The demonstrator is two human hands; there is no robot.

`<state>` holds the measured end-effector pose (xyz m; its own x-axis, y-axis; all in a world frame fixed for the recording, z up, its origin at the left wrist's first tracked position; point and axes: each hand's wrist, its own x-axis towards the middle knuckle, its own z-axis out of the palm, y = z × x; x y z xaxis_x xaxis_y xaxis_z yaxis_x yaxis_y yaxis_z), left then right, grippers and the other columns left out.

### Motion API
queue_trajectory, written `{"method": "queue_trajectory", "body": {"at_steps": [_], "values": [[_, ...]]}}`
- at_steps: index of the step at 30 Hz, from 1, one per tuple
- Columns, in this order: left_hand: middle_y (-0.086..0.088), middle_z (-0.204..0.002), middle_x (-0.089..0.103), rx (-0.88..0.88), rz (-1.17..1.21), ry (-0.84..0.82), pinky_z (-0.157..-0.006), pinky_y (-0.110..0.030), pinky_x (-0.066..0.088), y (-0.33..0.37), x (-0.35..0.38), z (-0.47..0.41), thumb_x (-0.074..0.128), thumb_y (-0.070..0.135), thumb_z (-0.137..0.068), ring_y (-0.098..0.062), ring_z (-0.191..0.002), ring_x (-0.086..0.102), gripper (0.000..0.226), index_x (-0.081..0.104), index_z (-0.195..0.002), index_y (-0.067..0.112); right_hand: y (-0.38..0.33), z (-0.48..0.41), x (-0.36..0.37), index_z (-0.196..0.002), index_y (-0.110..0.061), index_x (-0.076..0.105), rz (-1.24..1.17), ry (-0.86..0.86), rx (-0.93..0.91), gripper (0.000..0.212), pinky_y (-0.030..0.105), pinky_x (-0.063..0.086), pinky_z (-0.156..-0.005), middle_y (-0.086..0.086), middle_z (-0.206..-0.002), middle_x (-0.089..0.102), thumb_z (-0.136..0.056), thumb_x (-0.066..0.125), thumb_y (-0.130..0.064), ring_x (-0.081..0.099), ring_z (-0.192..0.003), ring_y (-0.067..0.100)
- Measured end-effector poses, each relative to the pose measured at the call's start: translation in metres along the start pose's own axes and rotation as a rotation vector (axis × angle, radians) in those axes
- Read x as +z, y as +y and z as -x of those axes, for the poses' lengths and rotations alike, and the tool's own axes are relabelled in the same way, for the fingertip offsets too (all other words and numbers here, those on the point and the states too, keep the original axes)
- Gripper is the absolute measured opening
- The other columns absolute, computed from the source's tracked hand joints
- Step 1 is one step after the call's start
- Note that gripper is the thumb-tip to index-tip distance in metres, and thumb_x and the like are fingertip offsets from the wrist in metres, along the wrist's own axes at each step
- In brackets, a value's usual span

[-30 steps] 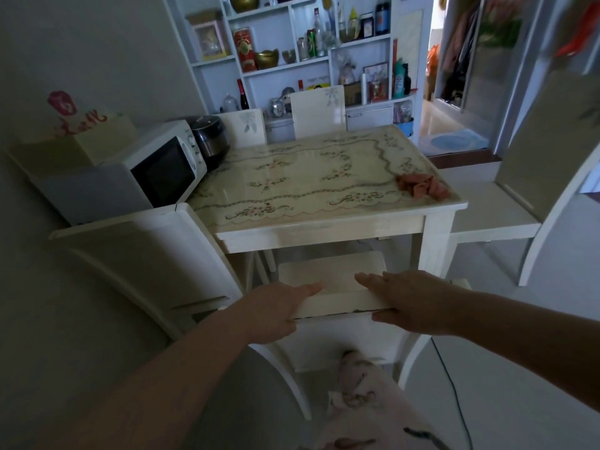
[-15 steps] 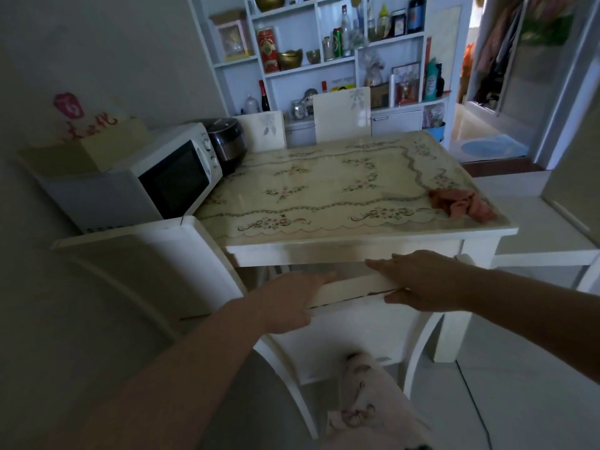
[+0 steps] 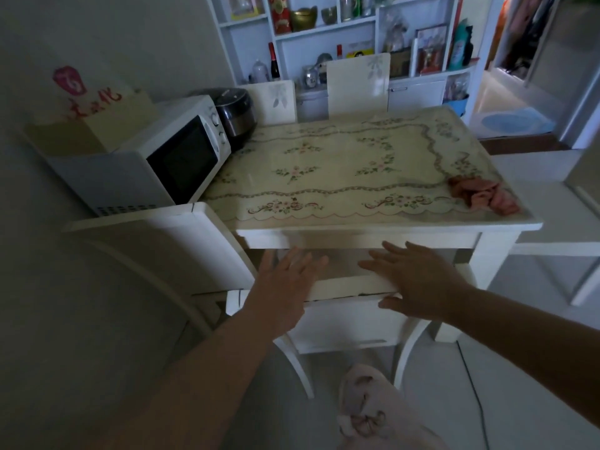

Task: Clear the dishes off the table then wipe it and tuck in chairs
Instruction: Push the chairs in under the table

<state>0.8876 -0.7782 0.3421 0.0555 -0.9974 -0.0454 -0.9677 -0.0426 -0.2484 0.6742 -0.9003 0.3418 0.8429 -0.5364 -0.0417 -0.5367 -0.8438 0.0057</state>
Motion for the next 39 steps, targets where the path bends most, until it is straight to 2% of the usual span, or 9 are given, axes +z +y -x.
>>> {"method": "queue_trajectory", "body": {"at_steps": [5, 8, 11, 16, 22, 27, 33, 36, 39], "values": [[0.0, -0.146, 0.042, -0.157, 0.084, 0.078, -0.112, -0.057, 0.02, 0.012, 0.009, 0.005, 0.075, 0.02, -0.078, -0.029, -0.14, 0.032, 0.079, 0.028, -0.142, 0.028, -0.005, 0.009, -0.004, -0.147, -0.038, 0.022, -0.025, 0.012, 0.146, 0.075, 0.033, 0.039, -0.102, -0.012, -0.148, 0.04, -0.084, 0.056, -0.059, 0.05, -0.126, 0.014], [0.001, -0.11, 0.065, -0.11, 0.096, 0.17, -0.105, -0.051, 0.034, 0.011, 0.011, 0.008, 0.078, 0.017, -0.072, -0.023, -0.108, 0.061, 0.048, 0.055, -0.113, 0.022, -0.008, 0.009, -0.006, -0.146, -0.037, 0.025, -0.026, -0.008, 0.178, 0.07, 0.032, 0.041, -0.098, -0.013, -0.145, 0.045, -0.086, 0.052, -0.059, 0.055, -0.12, 0.014], [0.003, -0.087, 0.068, -0.075, 0.104, 0.23, -0.099, -0.05, 0.041, 0.002, 0.017, 0.007, 0.085, 0.017, -0.061, -0.021, -0.086, 0.067, 0.045, 0.058, -0.096, 0.021, -0.011, 0.005, -0.008, -0.146, -0.039, 0.024, -0.021, -0.012, 0.191, 0.068, 0.029, 0.042, -0.097, -0.015, -0.145, 0.044, -0.087, 0.049, -0.061, 0.054, -0.122, 0.011], [0.004, -0.094, 0.068, -0.084, 0.09, 0.162, -0.104, -0.045, 0.035, -0.03, 0.005, -0.017, 0.077, 0.02, -0.073, -0.022, -0.093, 0.066, 0.042, 0.052, -0.106, 0.023, -0.013, -0.028, -0.019, -0.144, -0.039, 0.031, -0.01, 0.024, 0.191, 0.067, 0.033, 0.045, -0.094, -0.011, -0.135, 0.056, -0.084, 0.052, -0.061, 0.059, -0.116, 0.015], [0.002, -0.102, 0.065, -0.123, 0.117, 0.114, -0.113, -0.05, 0.029, -0.036, 0.004, -0.032, 0.072, 0.019, -0.078, -0.023, -0.104, 0.06, 0.045, 0.046, -0.116, 0.023, -0.004, -0.042, -0.024, -0.142, -0.04, 0.033, 0.045, 0.012, 0.205, 0.065, 0.031, 0.043, -0.095, -0.012, -0.132, 0.058, -0.083, 0.051, -0.063, 0.057, -0.118, 0.014], [0.003, -0.09, 0.067, -0.083, 0.099, 0.166, -0.098, -0.045, 0.038, -0.023, 0.014, -0.022, 0.076, 0.018, -0.071, -0.025, -0.091, 0.061, 0.042, 0.048, -0.102, 0.023, -0.008, -0.028, -0.017, -0.141, -0.038, 0.036, 0.055, -0.012, 0.215, 0.064, 0.032, 0.043, -0.093, -0.01, -0.131, 0.059, -0.083, 0.053, -0.062, 0.058, -0.118, 0.015], [0.005, -0.084, 0.067, -0.12, 0.077, 0.141, -0.105, -0.047, 0.038, -0.016, 0.016, -0.012, 0.079, 0.018, -0.068, -0.022, -0.085, 0.064, 0.042, 0.048, -0.096, 0.025, -0.014, -0.019, -0.009, -0.139, -0.038, 0.039, 0.031, -0.005, 0.215, 0.064, 0.033, 0.046, -0.092, -0.009, -0.134, 0.057, -0.081, 0.056, -0.061, 0.059, -0.116, 0.017], [0.003, -0.088, 0.068, -0.085, 0.084, 0.116, -0.099, -0.04, 0.041, -0.017, 0.01, -0.009, 0.078, 0.023, -0.071, -0.021, -0.086, 0.065, 0.041, 0.051, -0.103, 0.022, -0.015, -0.02, -0.006, -0.141, -0.038, 0.037, 0.019, -0.009, 0.229, 0.068, 0.035, 0.046, -0.093, -0.006, -0.133, 0.058, -0.081, 0.056, -0.061, 0.058, -0.117, 0.019], [0.002, -0.098, 0.068, -0.012, 0.108, 0.048, -0.08, -0.035, 0.052, -0.022, 0.002, -0.011, 0.074, 0.035, -0.078, -0.021, -0.088, 0.066, 0.055, 0.045, -0.124, 0.023, -0.012, -0.021, -0.009, -0.144, -0.039, 0.031, 0.035, -0.02, 0.211, 0.07, 0.035, 0.047, -0.091, -0.005, -0.131, 0.06, -0.082, 0.055, -0.061, 0.06, -0.114, 0.019]]}}
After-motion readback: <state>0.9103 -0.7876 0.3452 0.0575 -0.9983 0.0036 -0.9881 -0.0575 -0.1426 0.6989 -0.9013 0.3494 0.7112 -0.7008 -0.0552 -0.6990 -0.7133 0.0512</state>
